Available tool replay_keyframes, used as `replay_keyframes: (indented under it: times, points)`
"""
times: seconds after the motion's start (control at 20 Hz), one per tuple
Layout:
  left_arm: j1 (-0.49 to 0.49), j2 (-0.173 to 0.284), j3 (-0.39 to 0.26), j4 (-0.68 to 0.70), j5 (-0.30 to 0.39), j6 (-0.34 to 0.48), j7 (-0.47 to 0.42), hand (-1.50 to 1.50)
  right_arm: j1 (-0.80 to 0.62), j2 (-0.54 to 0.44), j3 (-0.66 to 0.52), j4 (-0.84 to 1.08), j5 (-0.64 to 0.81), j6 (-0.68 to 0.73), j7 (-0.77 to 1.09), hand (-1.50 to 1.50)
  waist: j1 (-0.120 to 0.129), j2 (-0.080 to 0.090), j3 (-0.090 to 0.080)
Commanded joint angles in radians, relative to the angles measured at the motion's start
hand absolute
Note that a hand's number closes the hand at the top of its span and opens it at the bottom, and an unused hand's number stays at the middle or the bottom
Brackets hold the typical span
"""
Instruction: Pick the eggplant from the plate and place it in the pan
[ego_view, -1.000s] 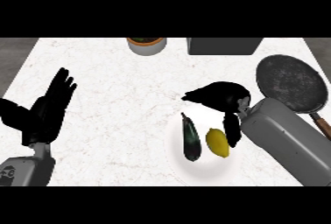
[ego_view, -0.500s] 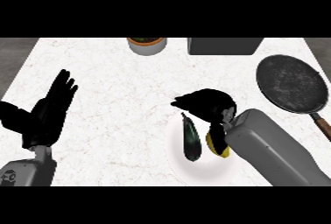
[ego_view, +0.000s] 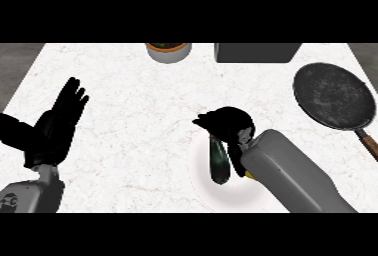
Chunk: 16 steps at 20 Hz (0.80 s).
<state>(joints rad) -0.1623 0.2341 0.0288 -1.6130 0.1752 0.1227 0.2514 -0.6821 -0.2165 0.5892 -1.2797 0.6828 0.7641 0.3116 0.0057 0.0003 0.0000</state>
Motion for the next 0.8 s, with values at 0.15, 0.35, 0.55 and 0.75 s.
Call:
replay_keyframes:
  times: [0.15, 0.35, 0.55, 0.75]
  points:
    - [0.065, 0.020, 0.049, -0.020, 0.040, -0.085, -0.017, 0.00, -0.002, 0.013, -0.051, 0.116, 0.097, -0.028, -0.130, -1.50, 0.003, 0.000, 0.000]
    - [-0.015, -0.017, 0.026, 0.007, -0.026, -0.017, 0.021, 0.00, -0.005, 0.041, -0.045, 0.174, 0.157, -0.014, -0.159, -1.50, -0.001, 0.000, 0.000]
    - [-0.032, -0.049, 0.001, 0.023, -0.068, 0.005, 0.002, 0.00, 0.027, 0.030, -0.050, 0.216, 0.205, -0.116, -0.262, -1.50, -0.002, 0.001, 0.000]
    - [0.013, -0.043, 0.037, 0.054, -0.038, -0.052, -0.046, 0.00, 0.069, 0.108, -0.068, 0.228, 0.256, -0.126, -0.222, -1.50, -0.002, 0.000, 0.000]
